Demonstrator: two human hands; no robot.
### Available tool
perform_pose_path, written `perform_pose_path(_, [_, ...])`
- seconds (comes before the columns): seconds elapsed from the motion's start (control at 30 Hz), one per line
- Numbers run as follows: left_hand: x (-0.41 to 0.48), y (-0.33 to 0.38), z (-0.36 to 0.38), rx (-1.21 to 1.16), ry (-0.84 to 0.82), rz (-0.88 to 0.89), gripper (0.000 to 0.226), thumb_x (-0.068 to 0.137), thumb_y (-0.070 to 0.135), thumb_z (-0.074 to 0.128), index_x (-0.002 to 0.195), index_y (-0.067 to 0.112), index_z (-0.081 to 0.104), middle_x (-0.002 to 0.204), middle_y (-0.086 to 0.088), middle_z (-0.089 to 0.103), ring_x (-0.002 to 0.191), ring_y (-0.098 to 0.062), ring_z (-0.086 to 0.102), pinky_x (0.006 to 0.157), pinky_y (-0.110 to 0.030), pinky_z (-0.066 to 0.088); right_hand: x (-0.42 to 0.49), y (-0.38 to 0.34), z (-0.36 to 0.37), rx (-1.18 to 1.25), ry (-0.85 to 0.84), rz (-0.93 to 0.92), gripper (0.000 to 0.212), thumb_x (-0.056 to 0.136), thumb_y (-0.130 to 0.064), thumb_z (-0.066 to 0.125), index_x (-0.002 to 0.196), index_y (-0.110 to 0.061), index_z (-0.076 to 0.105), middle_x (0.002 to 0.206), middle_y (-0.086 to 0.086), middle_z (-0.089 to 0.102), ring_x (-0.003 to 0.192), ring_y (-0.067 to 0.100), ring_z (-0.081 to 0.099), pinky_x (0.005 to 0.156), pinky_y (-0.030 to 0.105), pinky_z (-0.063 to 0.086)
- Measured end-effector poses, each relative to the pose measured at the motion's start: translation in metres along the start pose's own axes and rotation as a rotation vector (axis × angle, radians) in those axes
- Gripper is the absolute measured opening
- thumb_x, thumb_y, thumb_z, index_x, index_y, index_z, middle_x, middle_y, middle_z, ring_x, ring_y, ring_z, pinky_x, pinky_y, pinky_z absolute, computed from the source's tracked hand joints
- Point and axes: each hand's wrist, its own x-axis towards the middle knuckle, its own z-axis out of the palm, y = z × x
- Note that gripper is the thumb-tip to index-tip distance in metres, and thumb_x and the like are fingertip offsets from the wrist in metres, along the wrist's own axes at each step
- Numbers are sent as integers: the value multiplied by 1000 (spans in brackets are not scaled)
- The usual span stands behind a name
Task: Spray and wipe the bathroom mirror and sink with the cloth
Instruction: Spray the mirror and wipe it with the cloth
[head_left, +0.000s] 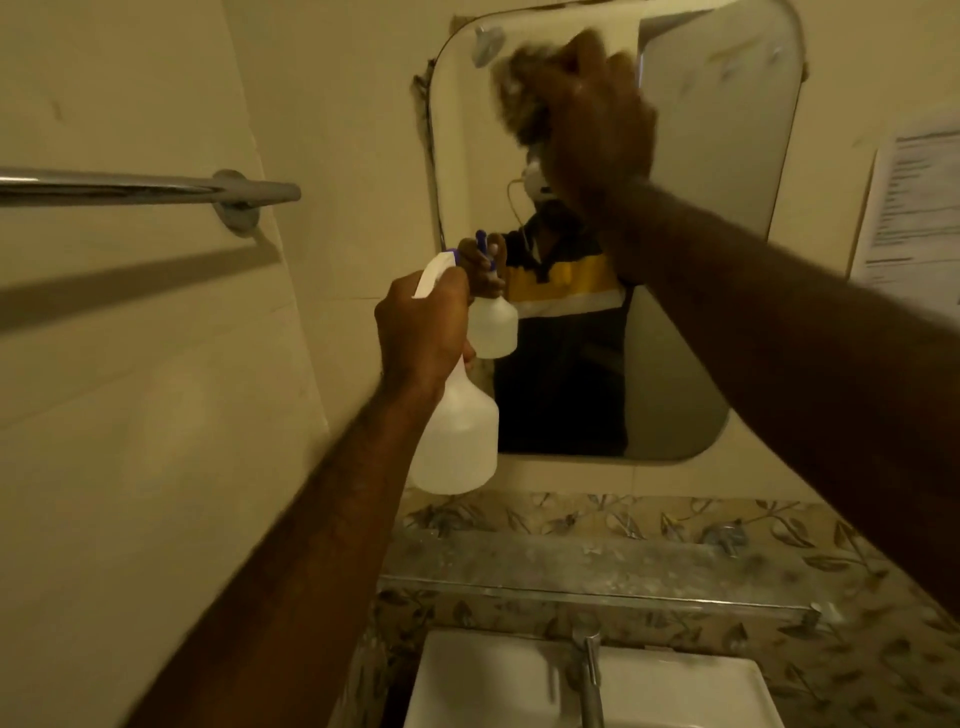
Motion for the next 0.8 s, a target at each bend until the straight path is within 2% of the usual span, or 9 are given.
perform_pose_path(0.1, [-5,-11,1,30,-5,-18,26,91,32,56,100,11,68,72,2,61,58,-15,60,35,-14,41,-60,-19,20,-30,-227,-317,38,94,-41,57,131,-37,46,133,11,54,117,36,55,81,51,55])
perform_pose_path(0.27, [-19,-38,2,85,-14,-47,30,94,34,53,102,9,68,77,-4,65,56,-14,60,36,-14,41,-212,5,31,-38,-568,-484,41,94,-34,55,135,-35,59,144,6,53,130,35,49,97,58,50])
perform_pose_path(0.37, [-26,-51,4,109,-34,-47,31,96,35,52,103,9,66,77,-5,65,53,-14,58,34,-11,39,-260,39,22,-40,-524,-547,44,85,-37,74,128,-34,67,134,9,61,119,35,59,82,51,58])
perform_pose_path(0.43, [-31,-57,6,126,-46,-60,29,96,34,52,101,9,66,73,-3,64,49,-14,58,34,-11,39,-265,60,17,-29,-429,-360,47,87,-39,70,133,-35,64,135,11,59,117,38,58,80,52,57])
perform_pose_path(0.5, [-36,-64,9,124,-68,-86,29,95,34,53,100,9,66,73,-4,64,47,-14,58,34,-13,40,-264,69,13,41,-299,-41,49,91,-34,65,139,-34,58,133,11,54,112,37,55,75,47,58])
perform_pose_path(0.57, [-42,-69,11,114,-87,-119,28,95,35,53,99,11,65,72,-4,64,42,-11,57,35,-15,41,-261,69,13,183,-99,345,51,90,-24,65,140,-26,58,122,11,53,99,27,56,70,32,56])
perform_pose_path(0.63, [-49,-74,13,94,-100,-137,26,94,35,54,95,12,65,67,-3,64,36,-7,55,35,-16,42,-259,62,17,277,112,667,46,90,-25,60,136,-19,63,115,13,55,90,15,52,71,13,49])
perform_pose_path(0.7, [-58,-80,13,84,-109,-142,24,94,35,54,91,14,65,65,-3,63,36,-7,55,35,-16,42,-265,47,20,303,172,808,45,89,-21,56,133,-17,66,113,13,53,89,13,49,75,19,53])
perform_pose_path(0.8, [-69,-89,11,76,-134,-172,23,94,33,55,90,13,66,65,-4,63,43,-12,56,36,-17,43,-285,23,23,400,17,784,57,88,-4,60,142,-24,58,112,6,46,91,18,51,84,27,52])
